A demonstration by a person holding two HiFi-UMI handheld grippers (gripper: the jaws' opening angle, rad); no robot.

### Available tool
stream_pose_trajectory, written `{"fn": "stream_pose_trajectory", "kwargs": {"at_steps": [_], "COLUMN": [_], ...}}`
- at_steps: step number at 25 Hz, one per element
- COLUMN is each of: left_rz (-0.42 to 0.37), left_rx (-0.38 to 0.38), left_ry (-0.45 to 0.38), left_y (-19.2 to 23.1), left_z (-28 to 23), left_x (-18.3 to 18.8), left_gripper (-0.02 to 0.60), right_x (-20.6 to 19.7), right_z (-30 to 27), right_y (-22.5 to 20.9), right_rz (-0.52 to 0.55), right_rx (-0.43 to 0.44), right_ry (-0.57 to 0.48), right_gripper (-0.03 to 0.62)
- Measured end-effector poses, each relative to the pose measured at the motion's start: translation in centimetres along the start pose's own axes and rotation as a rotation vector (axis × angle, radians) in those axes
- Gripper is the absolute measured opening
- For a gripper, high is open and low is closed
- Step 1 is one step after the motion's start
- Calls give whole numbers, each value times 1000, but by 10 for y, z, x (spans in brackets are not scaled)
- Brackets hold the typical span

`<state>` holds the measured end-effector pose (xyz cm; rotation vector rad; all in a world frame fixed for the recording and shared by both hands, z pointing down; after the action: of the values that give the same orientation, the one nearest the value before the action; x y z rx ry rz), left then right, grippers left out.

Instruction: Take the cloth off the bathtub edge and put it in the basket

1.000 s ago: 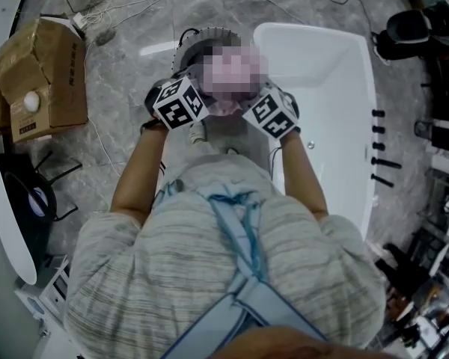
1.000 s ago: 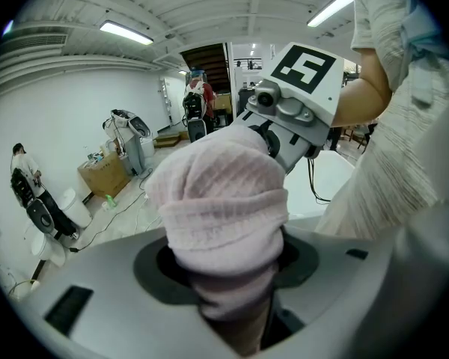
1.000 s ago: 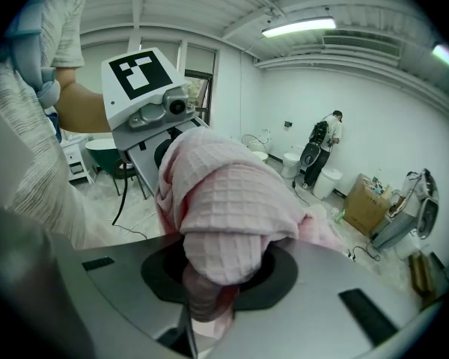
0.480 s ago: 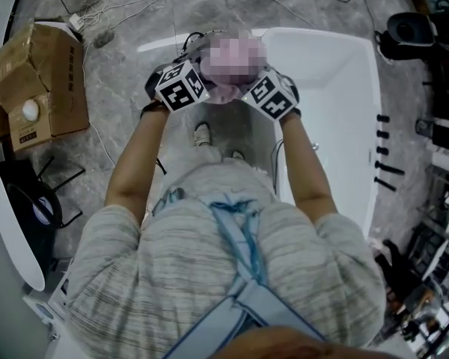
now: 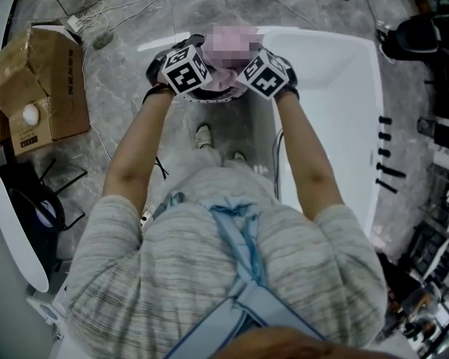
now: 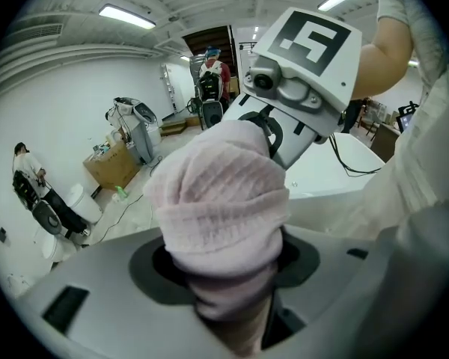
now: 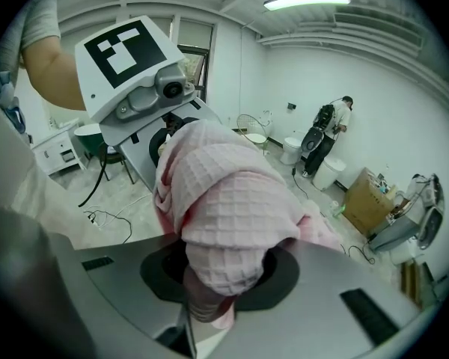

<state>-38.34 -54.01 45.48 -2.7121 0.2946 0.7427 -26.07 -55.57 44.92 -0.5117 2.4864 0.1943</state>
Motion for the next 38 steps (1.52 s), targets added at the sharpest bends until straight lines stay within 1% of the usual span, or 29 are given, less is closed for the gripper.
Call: {"fn": "stream_pose_trajectory", "kwargs": {"at_steps": [3,6,9,12,13,16,18,20,23,25,32,36,38], "left_rz": [-7,-5,12,15,9,2,9,14,15,15,23,35,42], "left_rx": [13,15,4,-16,-24,-20,-6,11,50,65,50,39,36], "left_ry": [41,106,173,216,225,247,252,250,221,200,175,163,155], "left_y": [12,20,24,25,25,30,34,38,43,45,29,22,20], "left_z": [-6,-12,-17,-20,-21,-19,-16,-14,-8,-5,-3,-3,-3], "left_x": [-3,-8,-15,-19,-20,-21,-23,-24,-19,-15,-18,-21,-20], "left_gripper": [233,241,245,252,265,272,272,272,271,272,272,272,272], "right_x": [5,9,10,5,4,2,5,13,24,26,12,4,1], "right_z": [-10,-15,-24,-27,-29,-31,-30,-27,-20,-17,-13,-9,-9], "right_y": [-10,-16,-17,-18,-19,-21,-22,-25,-29,-27,-16,-14,-11], "right_rz": [-4,27,39,0,-12,-52,-77,-86,-91,-96,-135,-138,-149], "right_rx": [-4,-28,-4,32,44,67,76,64,32,26,20,-17,-6], "right_ry": [28,99,165,220,235,253,239,211,143,116,84,85,79], "right_gripper": [95,95,97,98,98,98,98,98,98,98,98,98,98]}}
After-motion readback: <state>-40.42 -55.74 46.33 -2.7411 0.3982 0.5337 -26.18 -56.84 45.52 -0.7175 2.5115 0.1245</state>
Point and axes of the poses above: the fingertips, and each gripper's own axes: z backward along the fingers, y to its left, x out of its top, the point moved 9 cm from there along z, backward along the fingers, and after that the axes turned 12 degrees about -z, right-handed, at the moved point
